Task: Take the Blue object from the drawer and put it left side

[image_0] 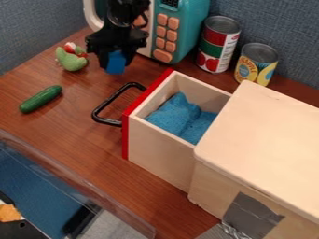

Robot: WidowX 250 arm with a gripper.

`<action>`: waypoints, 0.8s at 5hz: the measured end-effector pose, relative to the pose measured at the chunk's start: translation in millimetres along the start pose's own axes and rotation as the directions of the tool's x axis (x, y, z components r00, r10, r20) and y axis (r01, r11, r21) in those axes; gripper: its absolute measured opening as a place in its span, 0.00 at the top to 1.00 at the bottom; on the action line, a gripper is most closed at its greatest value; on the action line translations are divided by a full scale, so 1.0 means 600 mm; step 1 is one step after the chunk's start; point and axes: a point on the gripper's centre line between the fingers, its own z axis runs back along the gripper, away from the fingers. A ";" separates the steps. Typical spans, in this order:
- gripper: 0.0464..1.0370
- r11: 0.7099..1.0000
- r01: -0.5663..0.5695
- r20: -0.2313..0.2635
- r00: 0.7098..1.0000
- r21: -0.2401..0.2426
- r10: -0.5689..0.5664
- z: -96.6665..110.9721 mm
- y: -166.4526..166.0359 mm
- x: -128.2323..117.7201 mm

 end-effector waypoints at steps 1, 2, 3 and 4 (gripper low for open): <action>0.39 1.000 0.019 0.002 1.000 0.004 -0.019 -0.013 -0.007 -0.008; 0.32 1.000 0.015 0.004 1.000 -0.013 -0.015 -0.013 -0.011 -0.009; 0.06 0.999 0.039 -0.015 0.999 -0.020 -0.039 -0.014 -0.010 -0.017; 0.04 0.997 0.049 0.013 0.999 -0.062 -0.048 0.025 -0.008 0.002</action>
